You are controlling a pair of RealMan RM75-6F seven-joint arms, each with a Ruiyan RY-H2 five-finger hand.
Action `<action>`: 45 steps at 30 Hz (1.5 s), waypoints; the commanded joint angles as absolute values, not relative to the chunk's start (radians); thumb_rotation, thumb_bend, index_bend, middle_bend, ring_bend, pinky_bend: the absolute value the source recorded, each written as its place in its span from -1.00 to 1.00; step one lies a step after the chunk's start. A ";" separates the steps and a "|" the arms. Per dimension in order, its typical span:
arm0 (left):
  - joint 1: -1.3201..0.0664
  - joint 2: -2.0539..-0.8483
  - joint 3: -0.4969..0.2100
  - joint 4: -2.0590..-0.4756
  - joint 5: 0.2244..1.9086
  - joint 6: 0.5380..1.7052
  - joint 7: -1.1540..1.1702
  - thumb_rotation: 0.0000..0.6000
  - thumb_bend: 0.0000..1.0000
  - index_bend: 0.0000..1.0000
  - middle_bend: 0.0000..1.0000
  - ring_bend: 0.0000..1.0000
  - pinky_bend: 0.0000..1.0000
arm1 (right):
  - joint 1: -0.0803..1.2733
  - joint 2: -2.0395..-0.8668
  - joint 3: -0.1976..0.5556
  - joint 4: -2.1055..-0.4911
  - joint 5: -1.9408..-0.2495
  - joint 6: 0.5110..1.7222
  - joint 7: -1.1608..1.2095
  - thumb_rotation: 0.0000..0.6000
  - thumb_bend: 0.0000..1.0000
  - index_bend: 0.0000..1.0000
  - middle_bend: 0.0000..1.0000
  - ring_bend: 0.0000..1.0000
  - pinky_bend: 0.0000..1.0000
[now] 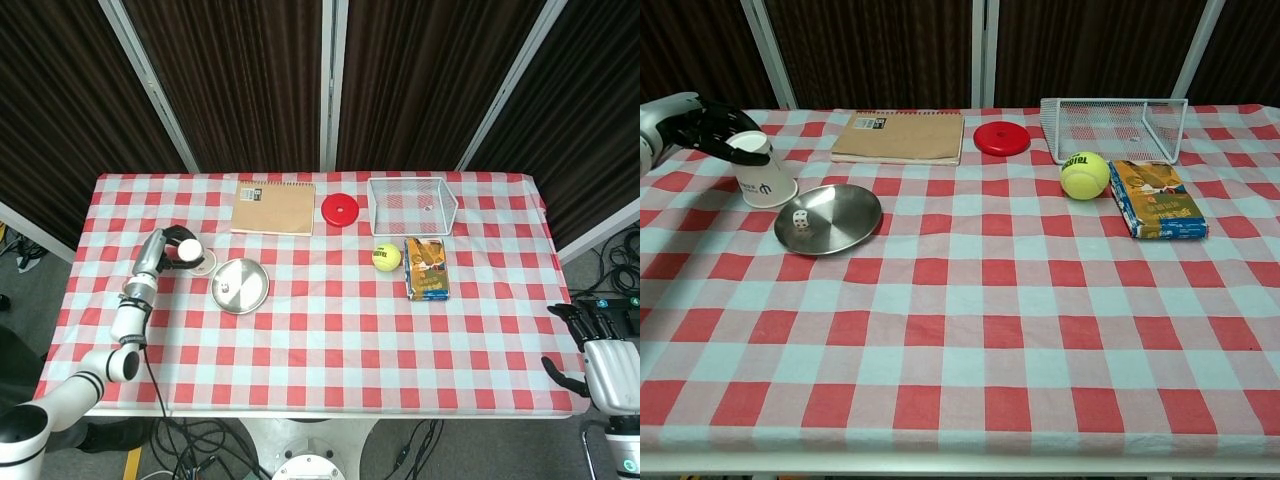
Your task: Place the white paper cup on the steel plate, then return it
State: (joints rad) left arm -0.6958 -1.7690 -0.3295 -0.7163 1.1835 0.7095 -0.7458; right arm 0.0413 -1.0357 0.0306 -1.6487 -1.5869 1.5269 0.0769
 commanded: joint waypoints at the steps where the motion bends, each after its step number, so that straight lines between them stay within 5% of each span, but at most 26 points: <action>1: -0.675 -1.737 -0.322 -0.780 1.222 0.779 -0.762 1.00 -0.59 0.00 -0.07 -0.30 -0.31 | 0.043 -1.037 0.030 -1.647 -1.590 1.527 0.078 1.00 -0.68 -0.59 -0.60 -0.82 -0.64; 12: -0.644 -1.624 -0.254 -1.082 1.341 0.921 -0.670 1.00 -0.59 0.00 -0.07 -0.30 -0.31 | 0.050 -1.044 0.026 -1.641 -1.598 1.517 0.082 1.00 -0.69 -0.59 -0.60 -0.82 -0.64; 45: -0.690 -1.775 -0.213 -0.964 1.317 0.875 -0.591 1.00 -0.59 0.00 -0.07 -0.30 -0.31 | 0.041 -1.035 0.020 -1.649 -1.594 1.527 0.080 1.00 -0.68 -0.59 -0.60 -0.82 -0.64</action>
